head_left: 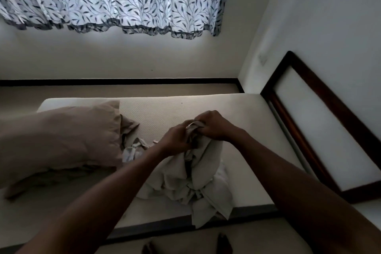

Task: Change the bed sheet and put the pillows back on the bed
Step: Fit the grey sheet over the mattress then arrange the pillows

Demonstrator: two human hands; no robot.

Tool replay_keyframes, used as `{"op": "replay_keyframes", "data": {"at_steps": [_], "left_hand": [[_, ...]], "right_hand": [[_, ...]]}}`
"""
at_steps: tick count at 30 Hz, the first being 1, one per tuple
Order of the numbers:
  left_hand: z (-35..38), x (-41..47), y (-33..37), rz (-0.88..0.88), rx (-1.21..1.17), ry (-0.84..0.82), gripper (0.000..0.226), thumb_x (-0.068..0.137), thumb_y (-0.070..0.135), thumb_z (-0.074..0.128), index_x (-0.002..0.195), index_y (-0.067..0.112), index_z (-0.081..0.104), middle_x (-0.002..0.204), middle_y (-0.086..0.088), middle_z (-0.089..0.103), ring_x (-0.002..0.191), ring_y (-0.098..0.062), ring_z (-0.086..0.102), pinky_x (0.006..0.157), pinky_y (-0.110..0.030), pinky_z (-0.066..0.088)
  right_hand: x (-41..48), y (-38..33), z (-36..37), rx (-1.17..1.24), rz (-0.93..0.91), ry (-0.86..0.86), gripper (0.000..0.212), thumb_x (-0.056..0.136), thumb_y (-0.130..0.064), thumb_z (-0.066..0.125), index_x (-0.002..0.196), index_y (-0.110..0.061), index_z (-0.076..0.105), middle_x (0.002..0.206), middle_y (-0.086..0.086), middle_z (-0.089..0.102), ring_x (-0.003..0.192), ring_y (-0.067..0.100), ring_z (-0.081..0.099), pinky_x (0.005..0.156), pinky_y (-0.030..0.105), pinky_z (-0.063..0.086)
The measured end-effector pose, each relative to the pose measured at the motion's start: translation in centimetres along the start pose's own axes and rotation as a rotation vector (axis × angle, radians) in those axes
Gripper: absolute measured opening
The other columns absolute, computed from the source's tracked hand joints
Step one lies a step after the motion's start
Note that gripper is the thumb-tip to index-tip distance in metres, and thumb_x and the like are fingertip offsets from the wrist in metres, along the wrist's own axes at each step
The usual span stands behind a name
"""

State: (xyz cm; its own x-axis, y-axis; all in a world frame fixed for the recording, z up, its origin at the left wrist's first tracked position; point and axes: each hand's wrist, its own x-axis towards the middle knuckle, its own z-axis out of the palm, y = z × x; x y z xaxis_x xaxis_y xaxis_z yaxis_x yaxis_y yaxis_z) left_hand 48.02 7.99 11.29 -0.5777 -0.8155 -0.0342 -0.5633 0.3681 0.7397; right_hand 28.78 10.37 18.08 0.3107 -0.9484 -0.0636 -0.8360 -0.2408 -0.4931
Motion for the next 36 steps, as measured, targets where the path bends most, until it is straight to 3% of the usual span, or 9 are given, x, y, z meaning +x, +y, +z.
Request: {"op": "replay_keyframes", "data": {"at_steps": [4, 8, 13, 17, 21, 24, 27, 32, 36], "left_hand": [[0.8, 2.3, 2.9, 0.103, 0.003, 0.142, 0.021, 0.076, 0.018, 0.062, 0.089, 0.012, 0.077, 0.072, 0.0, 0.068, 0.074, -0.012, 0.064, 0.064, -0.026, 0.04], [-1.3, 2.1, 2.4, 0.018, -0.05, 0.306, 0.032, 0.066, 0.014, 0.053, 0.086, 0.01, 0.079, 0.073, 0.004, 0.07, 0.077, -0.001, 0.062, 0.062, -0.009, 0.038], [-5.0, -0.1, -2.5, -0.364, 0.15, 0.551, 0.032, 0.076, 0.019, 0.06, 0.1, 0.008, 0.078, 0.095, -0.022, 0.074, 0.092, -0.037, 0.069, 0.074, -0.036, 0.047], [-5.5, -0.6, -4.3, -0.587, 0.172, 0.251, 0.055, 0.066, 0.035, 0.061, 0.115, 0.012, 0.071, 0.115, -0.022, 0.067, 0.107, -0.038, 0.064, 0.092, -0.041, 0.053], [-4.2, 2.3, 2.0, -0.112, -0.091, 0.017, 0.097, 0.058, 0.043, 0.072, 0.149, 0.022, 0.045, 0.144, 0.001, 0.053, 0.132, -0.014, 0.05, 0.109, -0.025, 0.037], [-5.7, 3.9, 7.2, 0.089, -0.284, 0.02, 0.056, 0.061, 0.038, 0.079, 0.116, 0.038, 0.066, 0.106, 0.008, 0.071, 0.095, -0.005, 0.063, 0.082, -0.026, 0.052], [-8.1, 4.1, 9.7, 0.114, -0.258, -0.121, 0.027, 0.067, 0.04, 0.075, 0.077, 0.015, 0.07, 0.072, 0.003, 0.054, 0.07, -0.011, 0.047, 0.061, -0.035, 0.037], [-11.0, 3.6, 11.1, -0.092, -0.268, -0.375, 0.047, 0.093, 0.045, 0.068, 0.108, 0.001, 0.066, 0.068, -0.009, 0.051, 0.054, -0.023, 0.051, 0.049, -0.029, 0.048], [-11.1, 3.9, 10.8, -0.009, -0.141, -0.152, 0.025, 0.091, 0.032, 0.075, 0.084, 0.009, 0.067, 0.069, -0.003, 0.056, 0.061, -0.013, 0.053, 0.056, -0.029, 0.049]], "right_hand": [[-2.6, 3.4, -0.9, 0.061, 0.121, 0.032, 0.03, 0.078, -0.036, 0.08, 0.103, -0.022, 0.072, 0.093, -0.004, 0.07, 0.084, 0.01, 0.063, 0.075, 0.029, 0.049], [-5.6, 9.2, -0.1, -0.172, 0.359, -0.112, 0.016, 0.087, -0.034, 0.071, 0.089, -0.021, 0.062, 0.104, 0.006, 0.068, 0.097, 0.025, 0.064, 0.07, 0.032, 0.046], [-6.9, 11.9, -0.2, -0.007, 0.364, 0.077, 0.016, 0.087, -0.015, 0.065, 0.071, -0.015, 0.064, 0.077, 0.003, 0.066, 0.079, 0.025, 0.063, 0.065, 0.035, 0.046], [-3.9, 6.3, -1.8, 0.198, 0.171, 0.316, 0.038, 0.087, -0.003, 0.063, 0.063, -0.026, 0.045, 0.063, -0.011, 0.052, 0.066, 0.011, 0.048, 0.059, 0.022, 0.033], [-1.0, 0.8, -2.3, 0.288, 0.01, 0.343, 0.027, 0.088, -0.004, 0.06, 0.077, -0.028, 0.056, 0.069, -0.013, 0.056, 0.066, 0.005, 0.049, 0.062, 0.016, 0.035], [-0.2, -0.8, -2.3, 0.402, -0.001, 0.469, 0.008, 0.094, -0.024, 0.07, 0.094, -0.017, 0.067, 0.082, -0.008, 0.066, 0.072, 0.006, 0.058, 0.067, 0.02, 0.043], [-0.7, -0.9, -2.4, 0.612, 0.137, 0.599, 0.026, 0.09, -0.036, 0.076, 0.09, -0.012, 0.064, 0.084, 0.002, 0.069, 0.075, 0.007, 0.063, 0.069, 0.026, 0.051], [-1.9, -1.1, -2.7, 0.822, 0.114, 0.532, 0.018, 0.091, -0.029, 0.075, 0.088, -0.012, 0.073, 0.084, 0.003, 0.073, 0.076, 0.006, 0.063, 0.07, 0.026, 0.052], [-1.8, -1.5, -3.7, 0.873, 0.03, 0.507, 0.013, 0.092, -0.025, 0.075, 0.095, -0.013, 0.078, 0.09, -0.001, 0.076, 0.085, 0.007, 0.067, 0.074, 0.021, 0.052]]}}
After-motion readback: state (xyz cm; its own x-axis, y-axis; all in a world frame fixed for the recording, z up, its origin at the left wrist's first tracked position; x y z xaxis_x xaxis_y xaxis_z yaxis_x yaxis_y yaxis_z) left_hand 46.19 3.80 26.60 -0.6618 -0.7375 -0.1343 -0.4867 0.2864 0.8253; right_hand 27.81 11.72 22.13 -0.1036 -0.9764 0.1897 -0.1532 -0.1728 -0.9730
